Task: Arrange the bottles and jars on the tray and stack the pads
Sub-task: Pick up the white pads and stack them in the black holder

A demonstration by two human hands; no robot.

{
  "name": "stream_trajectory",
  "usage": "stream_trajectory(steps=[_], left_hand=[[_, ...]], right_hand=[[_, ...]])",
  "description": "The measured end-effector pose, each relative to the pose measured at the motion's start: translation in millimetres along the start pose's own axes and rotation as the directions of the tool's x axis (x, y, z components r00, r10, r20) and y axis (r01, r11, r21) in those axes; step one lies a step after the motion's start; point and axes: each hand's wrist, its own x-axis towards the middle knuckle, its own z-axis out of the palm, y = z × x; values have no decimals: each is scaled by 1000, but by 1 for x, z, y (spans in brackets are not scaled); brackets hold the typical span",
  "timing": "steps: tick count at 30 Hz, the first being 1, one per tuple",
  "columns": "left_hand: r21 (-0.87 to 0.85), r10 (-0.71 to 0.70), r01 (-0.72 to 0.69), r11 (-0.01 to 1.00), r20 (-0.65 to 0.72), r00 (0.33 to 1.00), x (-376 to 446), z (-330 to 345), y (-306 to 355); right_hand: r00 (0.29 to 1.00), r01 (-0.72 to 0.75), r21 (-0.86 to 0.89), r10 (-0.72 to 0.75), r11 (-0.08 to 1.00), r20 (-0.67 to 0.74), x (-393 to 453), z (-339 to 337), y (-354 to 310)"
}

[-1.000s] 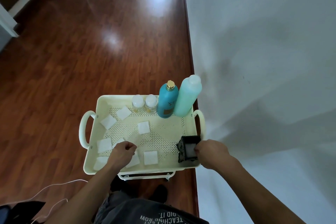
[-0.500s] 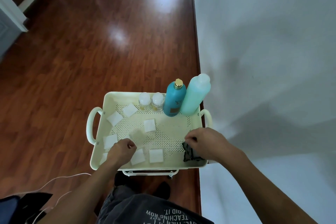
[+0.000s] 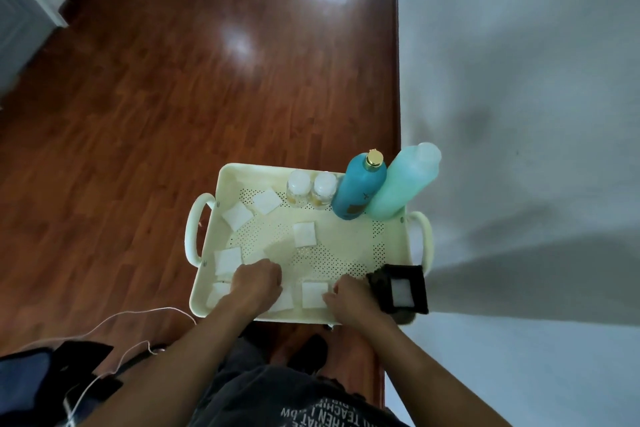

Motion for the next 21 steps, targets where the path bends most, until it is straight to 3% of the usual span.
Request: stream_trajectory(steps=[10, 16, 21], left_hand=[[-45, 75, -76, 996, -18, 997, 3, 1, -7], [-272, -15, 6, 962, -29, 999, 6, -11, -16], [-476, -127, 86, 875, -54, 990, 8, -23, -21]], right_hand=[[994, -74, 32, 77, 997, -75, 9, 13, -7], [989, 44, 65, -34, 997, -141, 4, 2, -11], [914, 222, 4, -207, 975, -350, -15, -41, -28]])
